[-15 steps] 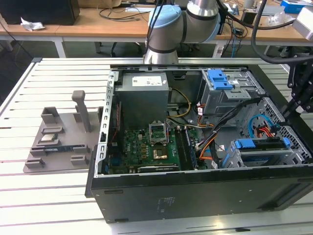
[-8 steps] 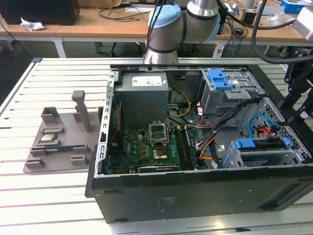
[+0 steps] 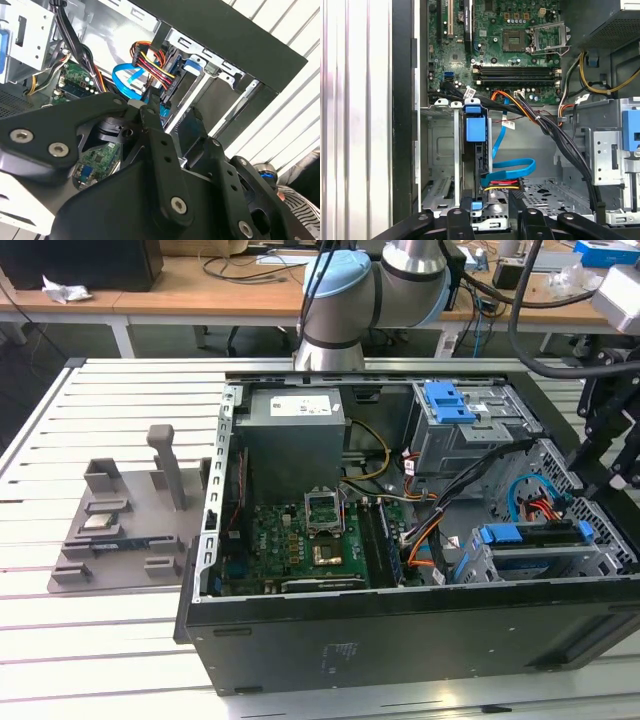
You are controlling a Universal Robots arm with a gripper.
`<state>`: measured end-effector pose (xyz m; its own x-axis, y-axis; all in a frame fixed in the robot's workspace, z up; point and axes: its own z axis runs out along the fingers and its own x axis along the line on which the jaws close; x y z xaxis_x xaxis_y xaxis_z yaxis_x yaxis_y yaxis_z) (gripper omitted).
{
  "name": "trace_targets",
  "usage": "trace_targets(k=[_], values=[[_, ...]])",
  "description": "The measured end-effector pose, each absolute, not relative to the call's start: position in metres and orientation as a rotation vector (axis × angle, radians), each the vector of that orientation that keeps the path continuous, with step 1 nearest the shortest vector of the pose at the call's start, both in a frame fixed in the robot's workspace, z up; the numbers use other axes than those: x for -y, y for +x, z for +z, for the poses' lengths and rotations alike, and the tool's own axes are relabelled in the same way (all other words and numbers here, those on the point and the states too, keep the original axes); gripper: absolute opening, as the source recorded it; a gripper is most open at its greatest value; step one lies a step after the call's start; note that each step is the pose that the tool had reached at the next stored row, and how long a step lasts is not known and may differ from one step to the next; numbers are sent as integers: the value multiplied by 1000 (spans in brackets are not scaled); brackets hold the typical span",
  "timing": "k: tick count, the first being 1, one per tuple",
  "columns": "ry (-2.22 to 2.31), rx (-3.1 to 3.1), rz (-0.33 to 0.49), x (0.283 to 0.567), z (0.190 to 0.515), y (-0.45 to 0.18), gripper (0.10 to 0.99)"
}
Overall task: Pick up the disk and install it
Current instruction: 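Insert the second disk wire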
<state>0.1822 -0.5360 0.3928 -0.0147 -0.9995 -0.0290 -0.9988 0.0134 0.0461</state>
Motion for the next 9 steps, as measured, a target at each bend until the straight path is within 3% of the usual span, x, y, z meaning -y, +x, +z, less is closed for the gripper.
trace_targets(k=[9], values=[[2212, 2214, -84, 546, 371, 169, 420]])
